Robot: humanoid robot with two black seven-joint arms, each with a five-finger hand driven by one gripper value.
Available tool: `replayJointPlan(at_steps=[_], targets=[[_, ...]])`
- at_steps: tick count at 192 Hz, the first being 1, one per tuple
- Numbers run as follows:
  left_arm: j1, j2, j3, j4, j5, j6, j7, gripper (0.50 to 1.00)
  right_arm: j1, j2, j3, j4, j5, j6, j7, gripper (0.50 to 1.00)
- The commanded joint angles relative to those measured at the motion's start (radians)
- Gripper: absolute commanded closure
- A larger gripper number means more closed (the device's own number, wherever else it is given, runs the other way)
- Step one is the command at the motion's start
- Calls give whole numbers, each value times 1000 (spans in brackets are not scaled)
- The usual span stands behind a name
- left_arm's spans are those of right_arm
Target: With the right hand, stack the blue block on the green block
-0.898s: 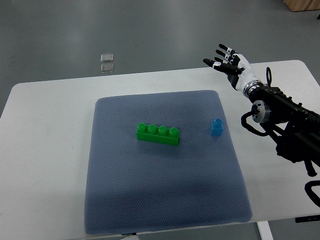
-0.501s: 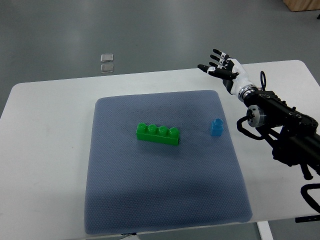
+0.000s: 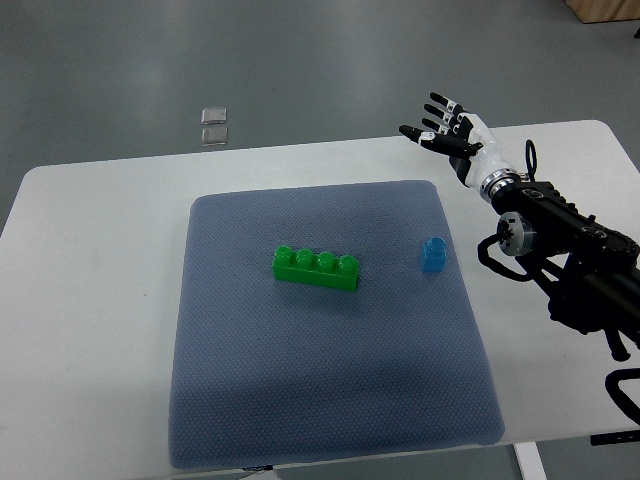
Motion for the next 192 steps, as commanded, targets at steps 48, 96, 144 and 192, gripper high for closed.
replayJointPlan(at_steps=[48, 96, 144, 192], targets=[[-1, 0, 0, 0, 0, 0, 0, 500, 10, -14, 3, 0, -5, 15, 8, 585], [-1, 0, 0, 0, 0, 0, 0, 500, 13, -17, 1, 0, -5, 13, 7, 585], [1, 0, 0, 0, 0, 0, 0, 500, 16, -31, 0, 0, -25, 16, 8, 587], [1, 0, 0, 0, 0, 0, 0, 500, 33, -59, -17, 3, -94, 33, 8, 587]])
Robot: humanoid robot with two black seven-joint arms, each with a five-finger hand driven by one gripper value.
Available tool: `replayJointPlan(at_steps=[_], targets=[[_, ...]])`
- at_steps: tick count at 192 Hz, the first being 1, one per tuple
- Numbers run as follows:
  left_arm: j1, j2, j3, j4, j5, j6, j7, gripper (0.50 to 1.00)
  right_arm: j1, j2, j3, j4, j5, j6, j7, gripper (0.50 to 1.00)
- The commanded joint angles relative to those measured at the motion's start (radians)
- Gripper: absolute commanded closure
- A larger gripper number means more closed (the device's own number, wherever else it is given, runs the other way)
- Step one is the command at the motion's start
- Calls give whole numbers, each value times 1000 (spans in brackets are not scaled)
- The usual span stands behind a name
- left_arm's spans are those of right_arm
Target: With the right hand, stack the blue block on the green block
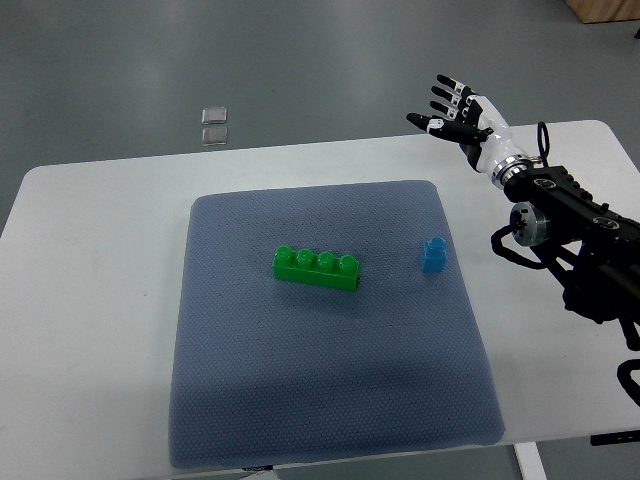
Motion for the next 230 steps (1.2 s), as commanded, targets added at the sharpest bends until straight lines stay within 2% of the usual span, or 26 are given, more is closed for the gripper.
replayJointPlan(at_steps=[1, 40, 65, 127, 195, 230], targets=[[0, 0, 1, 0, 0, 0, 0, 500, 5, -15, -15, 0, -20, 14, 0, 587], [-1, 0, 1, 0, 0, 0, 0, 500, 32, -55, -102, 11, -22, 47, 0, 587], [-1, 0, 1, 0, 0, 0, 0, 500, 35, -84, -135, 59, -33, 54, -1, 587], [0, 0, 1, 0, 0, 0, 0, 500, 78, -202, -293, 149, -244, 64, 3, 587], [0, 0, 1, 0, 0, 0, 0, 500, 96, -403, -466, 344, -471, 121, 0, 587], [-1, 0, -1, 0, 0, 0, 0, 500, 98, -468, -523, 407, -539, 132, -1, 587]])
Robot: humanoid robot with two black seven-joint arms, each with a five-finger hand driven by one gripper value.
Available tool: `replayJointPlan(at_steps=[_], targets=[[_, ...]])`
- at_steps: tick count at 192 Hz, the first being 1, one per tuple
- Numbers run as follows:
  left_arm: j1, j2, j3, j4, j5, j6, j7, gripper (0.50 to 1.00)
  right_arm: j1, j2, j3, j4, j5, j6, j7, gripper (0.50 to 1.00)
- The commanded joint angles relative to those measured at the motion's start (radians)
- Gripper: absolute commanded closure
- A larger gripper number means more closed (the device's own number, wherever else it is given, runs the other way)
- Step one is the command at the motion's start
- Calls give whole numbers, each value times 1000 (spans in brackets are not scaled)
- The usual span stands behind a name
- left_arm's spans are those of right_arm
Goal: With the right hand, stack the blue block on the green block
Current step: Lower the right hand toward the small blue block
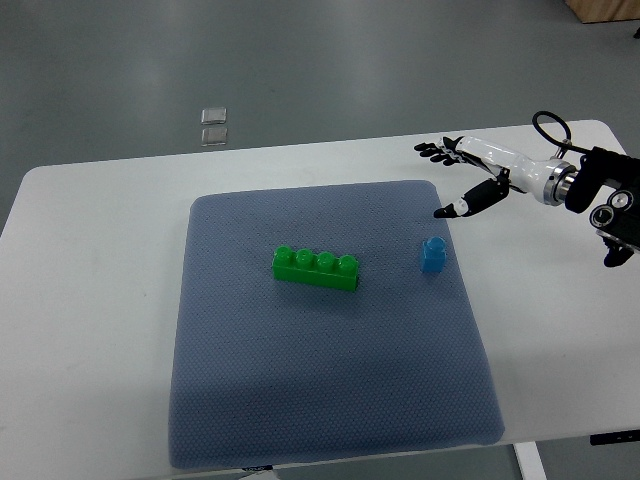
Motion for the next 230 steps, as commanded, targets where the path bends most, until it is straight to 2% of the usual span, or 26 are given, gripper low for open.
replayJointPlan(at_steps=[1, 34, 54, 110, 158, 176, 216, 230], targets=[[0, 0, 1, 0, 0, 0, 0, 500, 0, -37, -34, 38, -44, 5, -3, 587], [0, 0, 1, 0, 0, 0, 0, 500, 0, -62, -95, 89, -80, 3, -16, 587], [-1, 0, 1, 0, 0, 0, 0, 500, 0, -60, -120, 104, -82, -1, -65, 587], [0, 0, 1, 0, 0, 0, 0, 500, 2, -47, -135, 104, -83, -7, -117, 589], [0, 0, 1, 0, 0, 0, 0, 500, 3, -16, -137, 80, -133, -16, -126, 593], [-1, 0, 1, 0, 0, 0, 0, 500, 19, -14, -138, 73, -139, -16, -128, 609], [-1, 0, 1, 0, 0, 0, 0, 500, 42, -14, -146, 66, -175, -13, -128, 695], [-1, 0, -1, 0, 0, 0, 0, 500, 46, -14, -155, 67, -177, -7, -128, 703]])
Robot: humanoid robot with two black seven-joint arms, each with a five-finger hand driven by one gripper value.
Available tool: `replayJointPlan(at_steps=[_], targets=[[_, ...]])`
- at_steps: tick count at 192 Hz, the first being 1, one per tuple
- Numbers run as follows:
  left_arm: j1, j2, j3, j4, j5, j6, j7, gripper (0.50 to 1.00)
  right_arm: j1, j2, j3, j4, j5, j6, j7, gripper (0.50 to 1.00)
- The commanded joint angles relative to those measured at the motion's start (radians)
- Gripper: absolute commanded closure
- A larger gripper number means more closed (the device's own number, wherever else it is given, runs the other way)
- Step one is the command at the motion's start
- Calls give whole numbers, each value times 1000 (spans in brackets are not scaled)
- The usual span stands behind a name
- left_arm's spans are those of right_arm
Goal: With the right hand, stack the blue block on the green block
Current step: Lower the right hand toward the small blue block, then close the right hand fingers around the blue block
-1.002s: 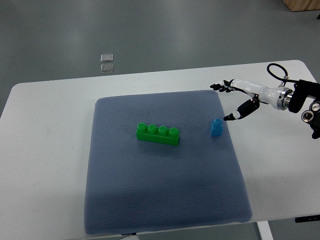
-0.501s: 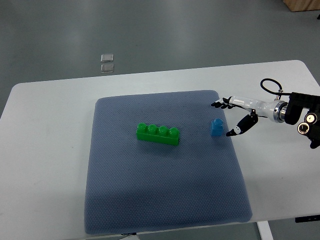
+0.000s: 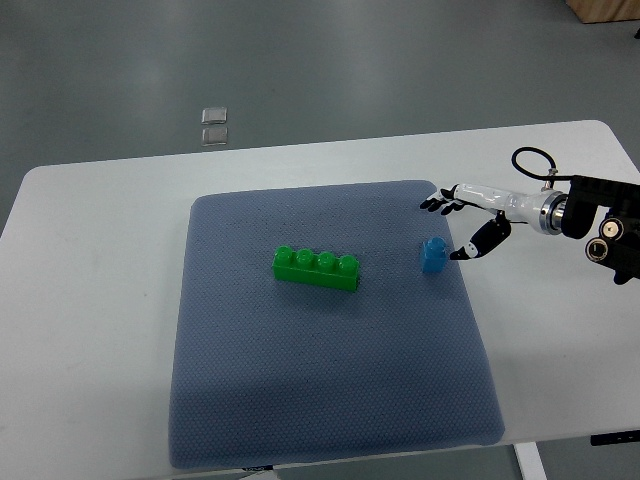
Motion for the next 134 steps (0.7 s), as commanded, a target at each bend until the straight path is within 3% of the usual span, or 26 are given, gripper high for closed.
replayJointPlan(at_steps=[1, 134], targets=[[-1, 0, -1, 0, 0, 0, 0, 500, 7, 0, -11, 1, -7, 6, 0, 703], [-1, 0, 1, 0, 0, 0, 0, 500, 15, 8, -51, 13, -8, 6, 0, 732]])
